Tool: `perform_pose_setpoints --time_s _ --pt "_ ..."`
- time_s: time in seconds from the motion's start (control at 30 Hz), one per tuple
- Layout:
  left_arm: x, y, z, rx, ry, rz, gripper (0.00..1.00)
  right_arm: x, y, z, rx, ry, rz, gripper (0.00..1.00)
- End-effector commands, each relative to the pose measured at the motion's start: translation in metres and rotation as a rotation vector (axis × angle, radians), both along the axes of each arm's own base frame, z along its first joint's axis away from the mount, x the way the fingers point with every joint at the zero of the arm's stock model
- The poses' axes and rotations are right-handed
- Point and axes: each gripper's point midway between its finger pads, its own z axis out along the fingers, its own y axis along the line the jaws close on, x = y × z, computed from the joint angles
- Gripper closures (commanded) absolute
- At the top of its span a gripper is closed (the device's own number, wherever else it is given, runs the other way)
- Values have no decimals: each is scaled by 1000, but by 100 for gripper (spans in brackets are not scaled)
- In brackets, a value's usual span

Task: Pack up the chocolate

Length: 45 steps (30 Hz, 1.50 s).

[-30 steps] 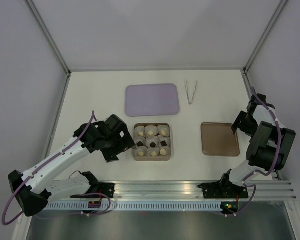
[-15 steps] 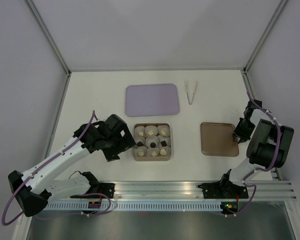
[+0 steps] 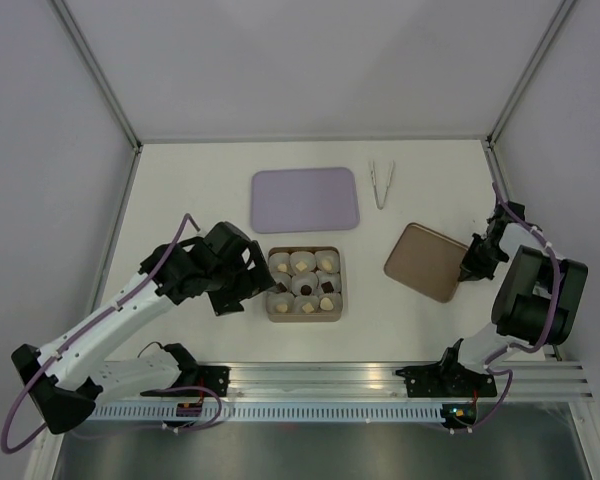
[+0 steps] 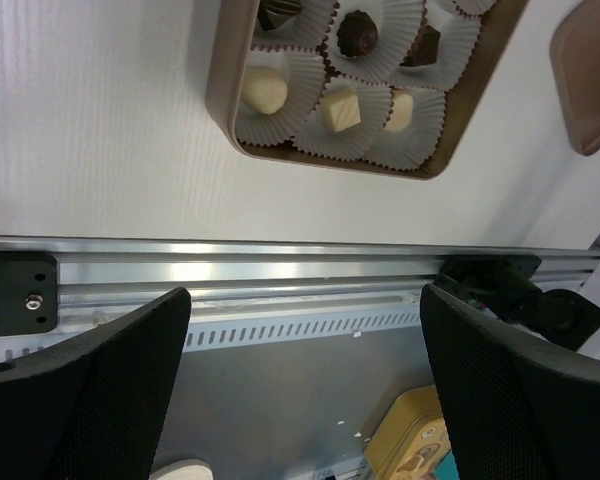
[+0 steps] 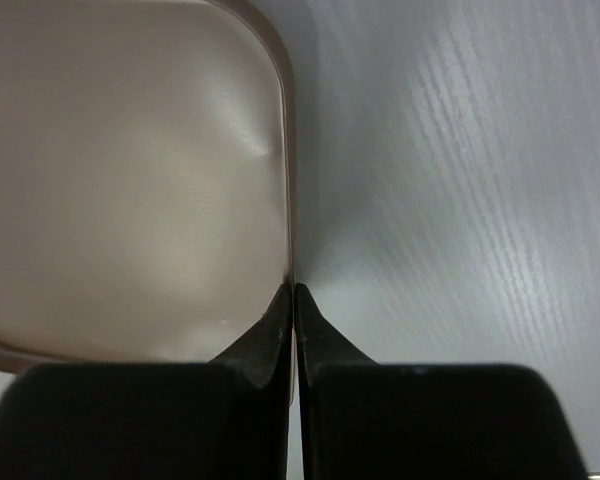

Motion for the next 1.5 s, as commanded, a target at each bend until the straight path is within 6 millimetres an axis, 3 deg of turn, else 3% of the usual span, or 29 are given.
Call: perform_pose_setpoints --time_s 0.0,0.17,0.33,0.53,0.7,0.77,1.0,1.23,1.47 --pt "5 -19 20 -75 -40 -96 0 14 10 24 35 -120 20 100" --pt "10 -33 30 -120 -49 -127 0 16 17 58 26 -178 24 100" --pt "24 -62 41 -167 -57 -212 0 13 41 86 90 -189 26 99" --pt "46 -98 69 -227 -106 -313 0 10 110 125 212 -273 86 100" --pt "57 -129 70 -287 -83 -381 0 -8 172 152 307 -265 231 99" --pt "59 -135 69 -295 -73 -390 0 -14 190 160 334 -254 276 100" --pt "67 -144 75 -308 -86 -402 2 -21 234 215 480 -319 356 100" --pt "69 -144 99 -359 -127 -353 7 -37 249 250 542 -344 423 100" --pt "70 -133 124 -378 -207 -299 24 -66 239 251 505 -272 488 100"
